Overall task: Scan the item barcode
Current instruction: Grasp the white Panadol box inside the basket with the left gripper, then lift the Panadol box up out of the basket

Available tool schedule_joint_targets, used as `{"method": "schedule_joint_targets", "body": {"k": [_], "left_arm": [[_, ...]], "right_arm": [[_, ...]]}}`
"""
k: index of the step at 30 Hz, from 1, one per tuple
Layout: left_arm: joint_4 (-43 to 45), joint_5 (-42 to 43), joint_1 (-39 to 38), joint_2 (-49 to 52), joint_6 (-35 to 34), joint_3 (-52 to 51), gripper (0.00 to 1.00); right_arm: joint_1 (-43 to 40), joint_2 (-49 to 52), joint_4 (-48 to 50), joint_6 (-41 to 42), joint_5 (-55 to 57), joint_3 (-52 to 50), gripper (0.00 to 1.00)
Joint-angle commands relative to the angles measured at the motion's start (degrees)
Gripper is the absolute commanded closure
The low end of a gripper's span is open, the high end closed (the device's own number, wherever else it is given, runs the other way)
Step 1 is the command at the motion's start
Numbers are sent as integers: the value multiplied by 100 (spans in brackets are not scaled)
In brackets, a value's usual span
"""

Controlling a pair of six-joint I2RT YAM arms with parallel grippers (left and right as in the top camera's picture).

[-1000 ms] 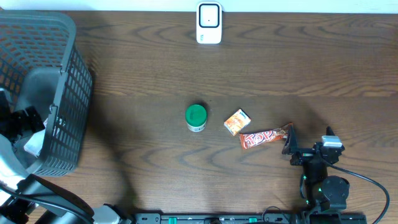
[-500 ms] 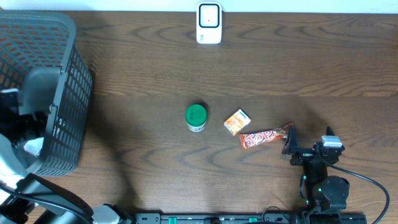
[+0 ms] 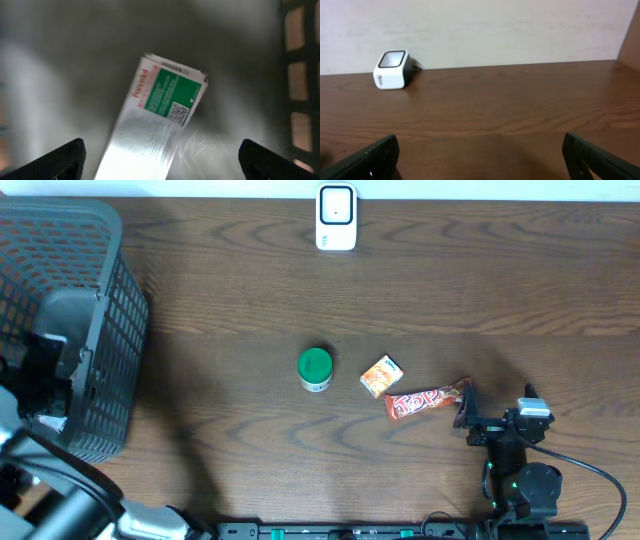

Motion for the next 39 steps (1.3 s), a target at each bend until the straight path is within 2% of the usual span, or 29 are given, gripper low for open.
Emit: {"method": "schedule_joint_targets", "body": {"k": [1,17,28,29,31,35,38,39], "left_arm": [[-2,66,-7,315,391,-66,2],[699,52,-7,975,396,-66,2],[623,13,-9,981,352,-66,2],[627,35,-9,981,352,-66,4],[632,31,-7,981,352,-66,18],[632,31,-7,981,354,-66,34],[634,33,-7,981,354,-66,37],[634,33,-7,981,354,-66,42]], "right_arm": [[-22,-35,-22,-50,50,-9,1],[-24,-35,-22,-50,52,-9,1],[-22,-35,-22,-48,50,-9,1],[-22,-35,-22,-50,52,-9,1],[-24,-33,-22,-50,52,-9,1],[-24,-33,-22,-50,50,-9,1],[-24,-35,-22,-50,50,-9,1],[-24,-35,-22,-50,50,-9,1]]}}
